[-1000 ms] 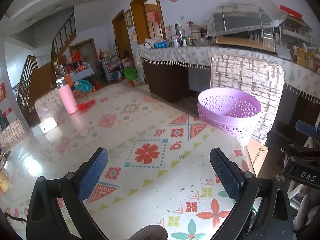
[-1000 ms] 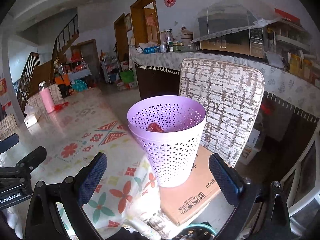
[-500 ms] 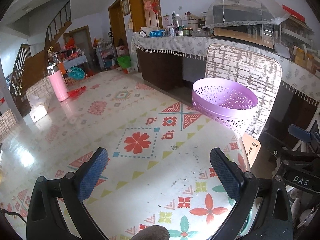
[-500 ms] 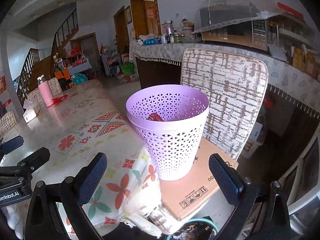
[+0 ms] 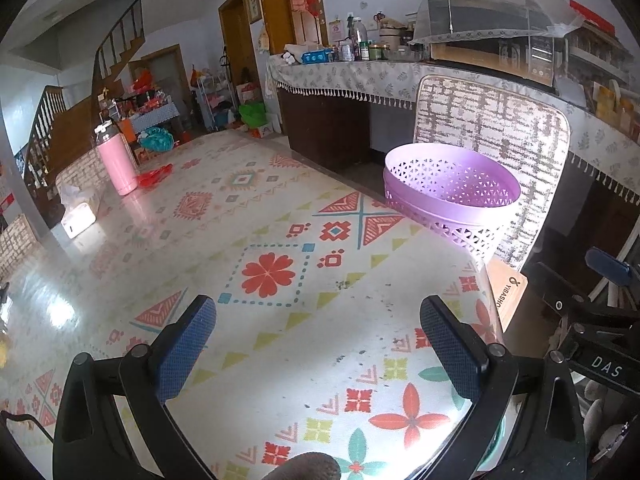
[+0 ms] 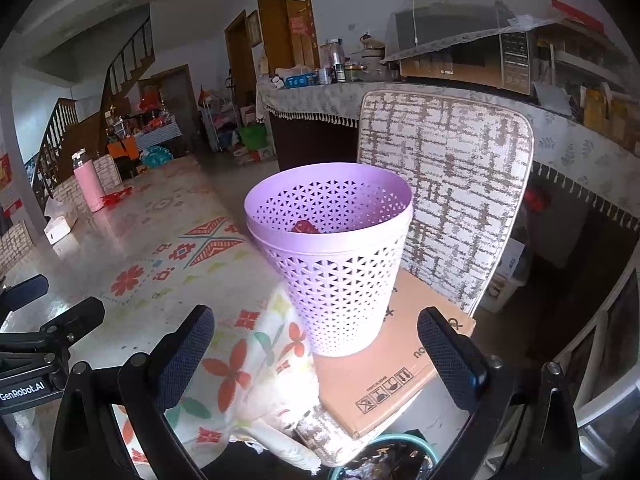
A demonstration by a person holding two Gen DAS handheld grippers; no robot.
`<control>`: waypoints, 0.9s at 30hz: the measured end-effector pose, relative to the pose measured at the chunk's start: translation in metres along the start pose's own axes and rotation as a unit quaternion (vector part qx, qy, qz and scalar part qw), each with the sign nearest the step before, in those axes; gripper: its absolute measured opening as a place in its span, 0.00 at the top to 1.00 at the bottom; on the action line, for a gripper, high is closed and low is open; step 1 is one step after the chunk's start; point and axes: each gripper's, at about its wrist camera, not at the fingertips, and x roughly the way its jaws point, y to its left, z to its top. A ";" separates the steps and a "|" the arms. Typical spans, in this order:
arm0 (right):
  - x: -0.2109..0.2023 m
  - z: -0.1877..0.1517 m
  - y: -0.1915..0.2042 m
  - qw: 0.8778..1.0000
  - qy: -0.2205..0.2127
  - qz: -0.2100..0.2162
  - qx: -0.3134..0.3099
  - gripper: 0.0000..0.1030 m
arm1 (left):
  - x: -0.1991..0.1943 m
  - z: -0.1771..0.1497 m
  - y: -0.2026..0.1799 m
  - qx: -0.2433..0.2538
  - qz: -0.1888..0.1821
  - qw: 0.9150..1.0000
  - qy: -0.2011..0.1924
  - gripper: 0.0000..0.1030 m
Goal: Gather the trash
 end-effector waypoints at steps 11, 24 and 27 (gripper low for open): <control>-0.003 -0.004 -0.013 1.000 -0.003 -0.006 0.002 0.00 | 0.000 0.000 -0.022 0.012 -0.003 1.000 0.005 0.01; -0.006 -0.004 -0.034 1.000 -0.007 -0.012 0.020 0.00 | 0.003 -0.004 -0.033 0.007 -0.022 0.999 0.024 0.01; -0.004 -0.005 -0.033 1.000 -0.002 -0.011 0.020 0.00 | 0.003 -0.005 -0.032 0.004 -0.025 0.999 0.026 0.01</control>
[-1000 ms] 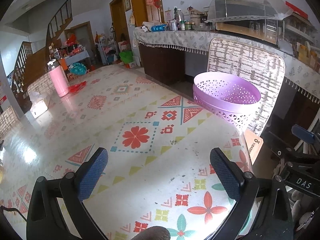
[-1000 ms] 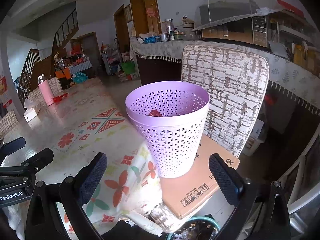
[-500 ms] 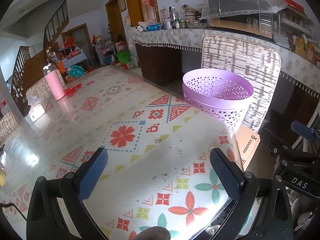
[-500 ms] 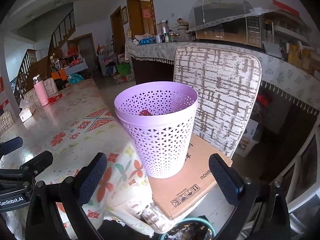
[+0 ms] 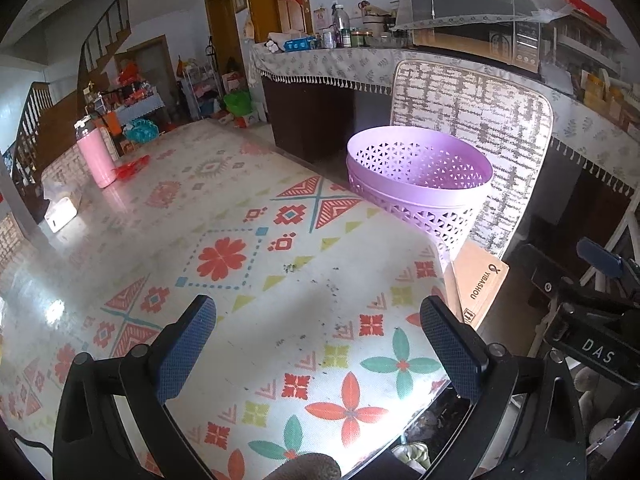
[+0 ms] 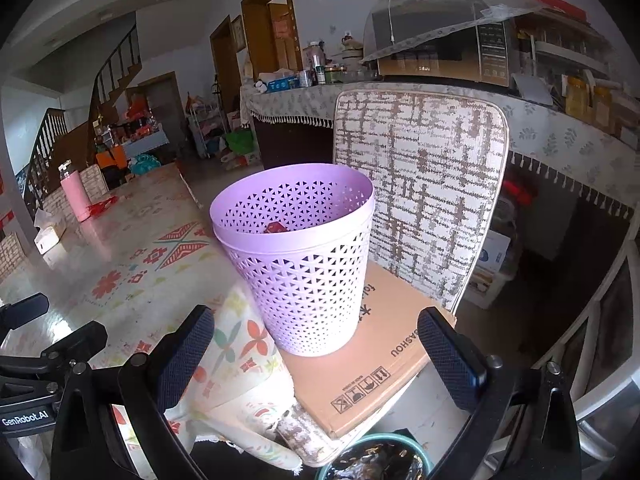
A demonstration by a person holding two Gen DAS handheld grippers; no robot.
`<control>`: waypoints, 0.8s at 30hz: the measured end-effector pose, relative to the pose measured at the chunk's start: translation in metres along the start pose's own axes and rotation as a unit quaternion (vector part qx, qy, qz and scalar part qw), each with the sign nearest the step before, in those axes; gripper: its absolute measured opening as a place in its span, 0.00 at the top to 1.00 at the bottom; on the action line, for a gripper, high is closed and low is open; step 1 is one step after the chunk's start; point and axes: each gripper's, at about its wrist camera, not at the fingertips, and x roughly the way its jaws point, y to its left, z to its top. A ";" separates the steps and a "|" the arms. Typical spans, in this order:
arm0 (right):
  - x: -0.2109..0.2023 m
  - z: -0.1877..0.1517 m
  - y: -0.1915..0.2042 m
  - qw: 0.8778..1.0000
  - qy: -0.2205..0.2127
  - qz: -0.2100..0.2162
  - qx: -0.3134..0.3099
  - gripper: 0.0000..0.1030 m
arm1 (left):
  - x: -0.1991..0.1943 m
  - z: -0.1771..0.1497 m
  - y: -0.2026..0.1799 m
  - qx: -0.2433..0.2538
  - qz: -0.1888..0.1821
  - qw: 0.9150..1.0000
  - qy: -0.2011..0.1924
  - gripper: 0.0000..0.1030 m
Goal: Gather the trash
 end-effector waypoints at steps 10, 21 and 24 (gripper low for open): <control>-0.001 -0.001 0.010 1.000 0.002 0.005 -0.014 0.00 | 0.002 -0.002 0.008 -0.015 -0.012 1.000 0.009 0.01; -0.001 0.001 0.004 1.000 0.003 -0.002 -0.006 0.00 | 0.000 -0.003 0.007 -0.018 -0.026 0.999 0.012 0.01; -0.004 0.002 0.003 1.000 0.004 -0.003 -0.001 0.00 | -0.001 -0.003 0.008 -0.021 -0.029 0.999 0.011 0.01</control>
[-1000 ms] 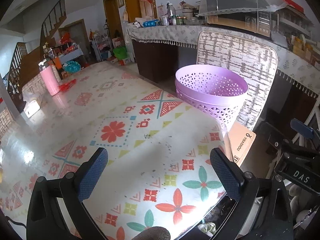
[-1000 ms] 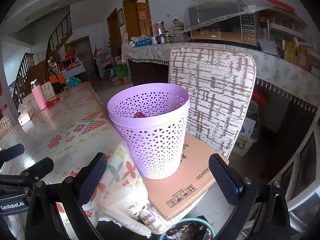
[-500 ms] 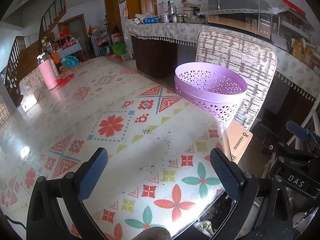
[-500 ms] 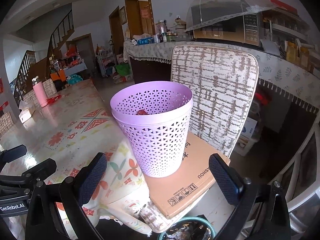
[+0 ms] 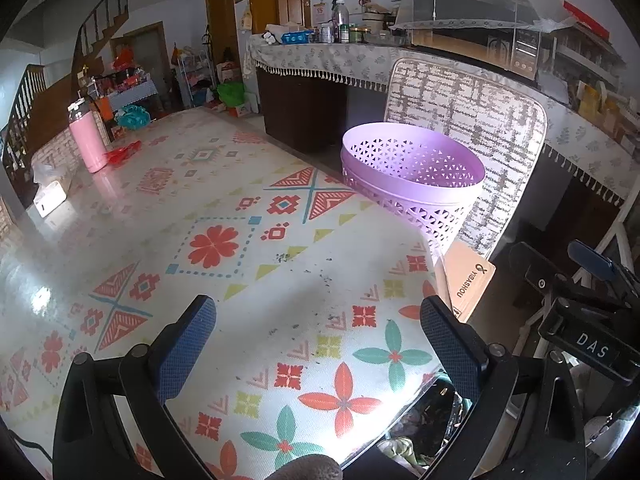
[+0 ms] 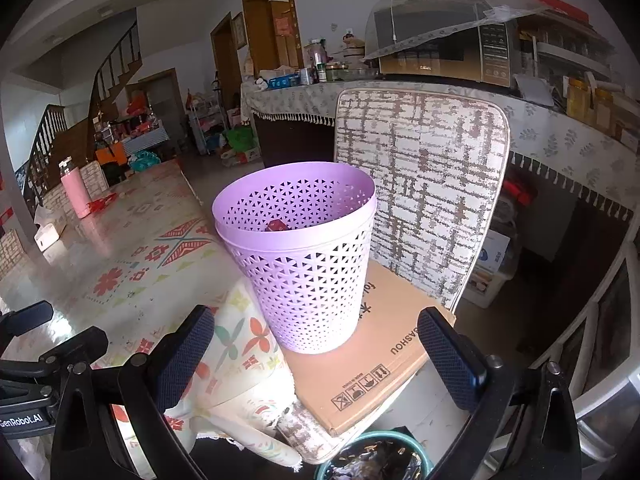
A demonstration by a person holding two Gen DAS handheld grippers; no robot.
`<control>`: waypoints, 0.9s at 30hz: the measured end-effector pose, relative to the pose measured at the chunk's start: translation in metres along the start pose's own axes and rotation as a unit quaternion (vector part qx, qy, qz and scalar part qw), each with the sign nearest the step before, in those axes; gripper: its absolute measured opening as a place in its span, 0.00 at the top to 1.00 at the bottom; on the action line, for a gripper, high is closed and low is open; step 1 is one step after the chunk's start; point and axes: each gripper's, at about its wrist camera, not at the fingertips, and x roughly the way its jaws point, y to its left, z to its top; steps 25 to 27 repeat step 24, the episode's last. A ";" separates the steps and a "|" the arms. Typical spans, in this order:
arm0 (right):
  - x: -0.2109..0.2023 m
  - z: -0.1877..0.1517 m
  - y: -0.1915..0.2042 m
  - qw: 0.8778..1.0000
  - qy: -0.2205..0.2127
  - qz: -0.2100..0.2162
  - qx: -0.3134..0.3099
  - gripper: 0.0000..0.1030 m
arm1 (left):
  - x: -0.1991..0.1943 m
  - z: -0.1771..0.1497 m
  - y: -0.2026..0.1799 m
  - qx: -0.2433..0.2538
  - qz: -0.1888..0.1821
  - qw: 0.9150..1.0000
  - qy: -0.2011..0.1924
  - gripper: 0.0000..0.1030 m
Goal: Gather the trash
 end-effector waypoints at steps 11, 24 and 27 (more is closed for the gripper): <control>-0.010 0.003 0.012 1.000 -0.002 -0.007 -0.019 0.00 | -0.007 -0.001 0.009 -0.015 -0.028 1.000 -0.003 0.01; -0.014 0.016 0.079 0.996 0.003 0.034 -0.084 0.00 | -0.025 -0.009 0.076 -0.100 -0.045 0.994 -0.010 0.01; -0.014 0.016 0.079 0.996 0.003 0.034 -0.084 0.00 | -0.025 -0.009 0.076 -0.100 -0.045 0.994 -0.010 0.01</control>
